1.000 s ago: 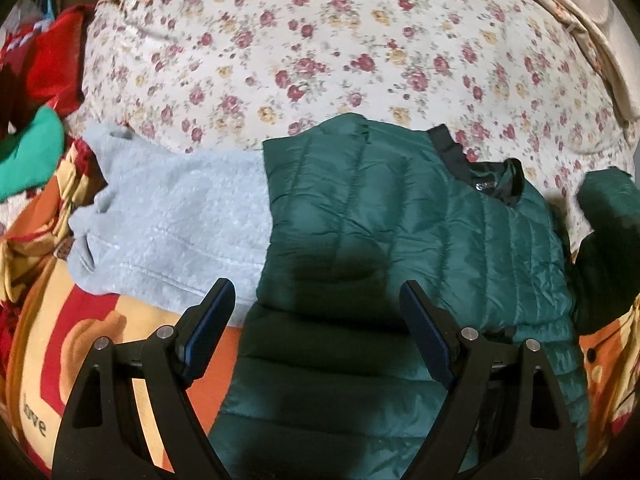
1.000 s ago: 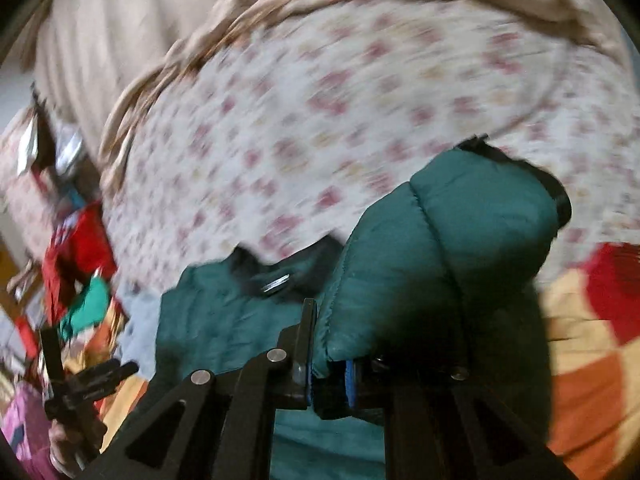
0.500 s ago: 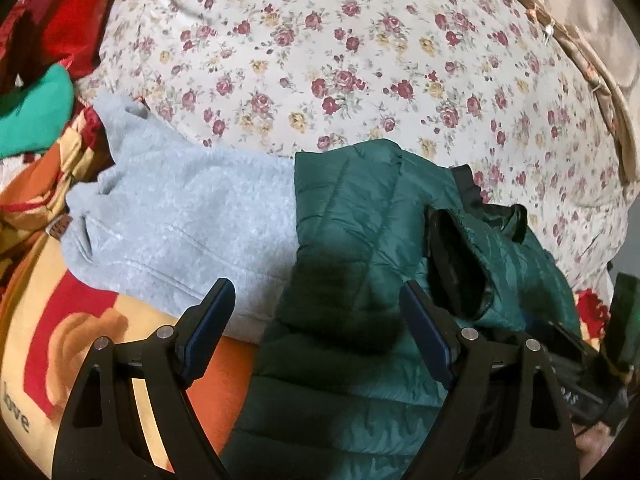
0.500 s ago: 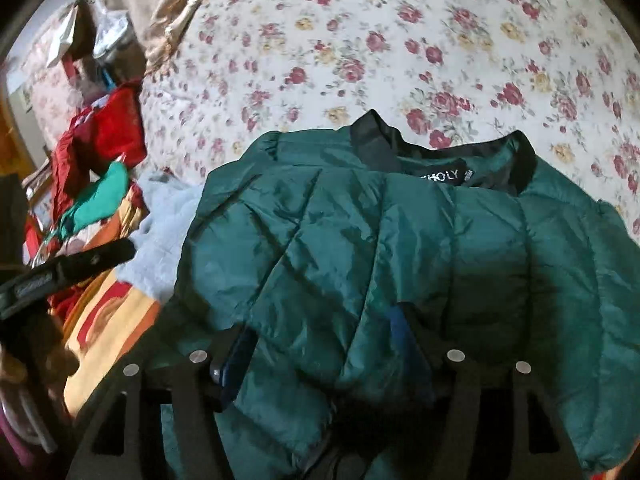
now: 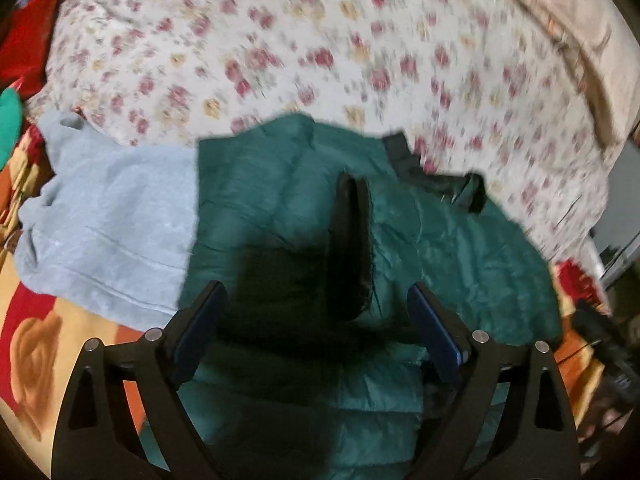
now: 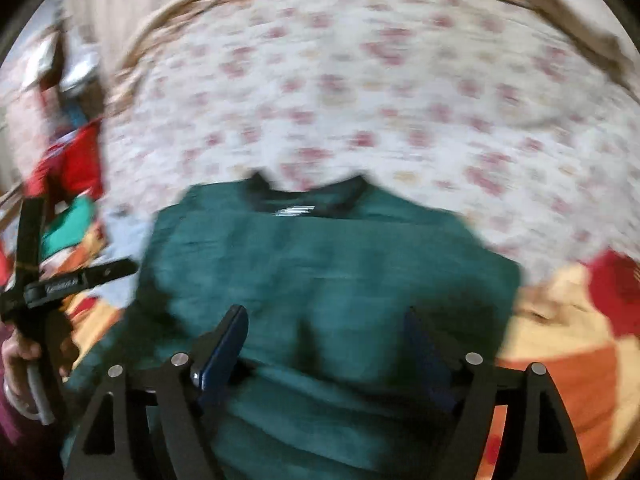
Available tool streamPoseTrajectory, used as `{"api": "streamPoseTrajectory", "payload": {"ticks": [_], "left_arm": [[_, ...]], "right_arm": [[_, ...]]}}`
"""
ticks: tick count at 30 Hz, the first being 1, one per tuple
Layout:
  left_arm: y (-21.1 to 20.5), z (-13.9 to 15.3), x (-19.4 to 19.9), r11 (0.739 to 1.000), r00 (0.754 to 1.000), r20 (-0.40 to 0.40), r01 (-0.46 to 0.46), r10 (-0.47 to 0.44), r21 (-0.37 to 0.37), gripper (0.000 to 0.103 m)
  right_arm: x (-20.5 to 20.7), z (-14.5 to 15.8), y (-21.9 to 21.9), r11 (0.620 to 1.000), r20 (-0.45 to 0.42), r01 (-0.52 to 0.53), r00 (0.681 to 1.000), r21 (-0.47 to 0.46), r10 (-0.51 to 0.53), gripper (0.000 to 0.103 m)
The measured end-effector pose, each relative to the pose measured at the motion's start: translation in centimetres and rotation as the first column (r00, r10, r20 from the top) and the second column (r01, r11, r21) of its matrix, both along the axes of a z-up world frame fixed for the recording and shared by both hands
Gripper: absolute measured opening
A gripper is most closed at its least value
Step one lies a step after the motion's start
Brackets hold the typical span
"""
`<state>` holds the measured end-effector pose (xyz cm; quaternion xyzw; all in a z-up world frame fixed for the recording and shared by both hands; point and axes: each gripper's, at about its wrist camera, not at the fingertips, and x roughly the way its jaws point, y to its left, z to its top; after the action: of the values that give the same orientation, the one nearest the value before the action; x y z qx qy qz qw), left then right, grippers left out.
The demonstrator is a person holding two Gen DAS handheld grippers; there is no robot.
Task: Fold large clothes
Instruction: 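Fold the held sleeve across the jacket front with the right gripper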
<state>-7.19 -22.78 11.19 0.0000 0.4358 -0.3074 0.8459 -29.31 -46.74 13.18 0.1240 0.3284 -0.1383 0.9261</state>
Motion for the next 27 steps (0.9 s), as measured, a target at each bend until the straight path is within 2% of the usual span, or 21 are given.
{"api": "streamPoseTrajectory", "payload": {"ticks": [2, 4, 5, 6, 9, 11, 12, 16, 19, 21, 23, 26, 27], "left_arm": [[-1.3, -0.7, 0.3, 1.0, 1.0, -0.011, 0.012, -0.012, -0.005, 0.089], [-3.0, -1.3, 0.8, 1.0, 0.999, -0.037, 0.027, -0.027, 0.003, 0.045], [-4.0, -1.5, 1.1, 0.999, 0.997, -0.06, 0.04, -0.038, 0.033, 0.016], [-4.6, -1.6, 1.2, 0.997, 0.997, -0.068, 0.046, -0.042, 0.056, 0.013], [-5.1, 0.0, 1.4, 0.997, 0.999, -0.004, 0.035, -0.035, 0.069, 0.006], [-4.2, 1.7, 1.8, 0.999, 0.999, 0.034, 0.019, -0.021, 0.043, 0.005], [-3.5, 2.4, 2.0, 1.0, 0.999, 0.051, 0.009, -0.01, 0.027, 0.005], [-0.9, 2.9, 3.2, 0.998, 0.996, 0.082, -0.049, 0.046, 0.025, 0.004], [0.3, 1.2, 3.6, 0.993, 0.991, 0.097, -0.095, 0.088, 0.068, 0.004], [0.7, -0.5, 4.3, 0.991, 0.994, 0.045, -0.104, 0.101, 0.084, 0.004], [0.8, -1.1, 4.3, 0.992, 0.995, 0.035, -0.094, 0.091, 0.088, 0.004], [0.5, -0.8, 3.6, 0.994, 0.997, 0.051, -0.066, 0.061, 0.092, 0.005], [0.6, -0.6, 3.4, 0.994, 0.997, 0.054, -0.063, 0.058, 0.091, 0.009]], "right_arm": [[-1.6, -0.6, -2.7, 0.995, 0.005, 0.086, 0.996, 0.054, -0.086, 0.078], [-3.0, -2.0, -5.9, 0.977, -0.013, 0.178, 0.984, 0.116, -0.178, 0.079], [-3.1, -2.5, -6.9, 0.969, -0.027, 0.208, 0.978, 0.134, -0.206, 0.079], [-3.4, -3.4, -8.4, 0.953, -0.051, 0.252, 0.968, 0.171, -0.247, 0.08], [-3.5, -6.0, -11.4, 0.897, -0.088, 0.32, 0.947, 0.305, -0.308, 0.08], [-3.0, -7.2, -12.3, 0.868, -0.103, 0.332, 0.943, 0.368, -0.317, 0.08], [-2.4, -7.3, -12.3, 0.867, -0.103, 0.325, 0.945, 0.378, -0.31, 0.08], [1.5, -5.6, -10.3, 0.922, -0.047, 0.232, 0.972, 0.311, -0.229, 0.08], [4.4, -5.4, -8.5, 0.956, -0.067, 0.189, 0.982, 0.223, -0.178, 0.088], [6.0, -6.1, -7.8, 0.968, -0.118, 0.178, 0.98, 0.176, -0.159, 0.089], [5.9, -5.8, -7.7, 0.97, -0.118, 0.184, 0.979, 0.156, -0.167, 0.089], [3.6, -4.4, -8.1, 0.961, -0.078, 0.214, 0.976, 0.176, -0.203, 0.089], [2.7, -3.8, -8.1, 0.959, -0.066, 0.228, 0.973, 0.168, -0.22, 0.089]]}}
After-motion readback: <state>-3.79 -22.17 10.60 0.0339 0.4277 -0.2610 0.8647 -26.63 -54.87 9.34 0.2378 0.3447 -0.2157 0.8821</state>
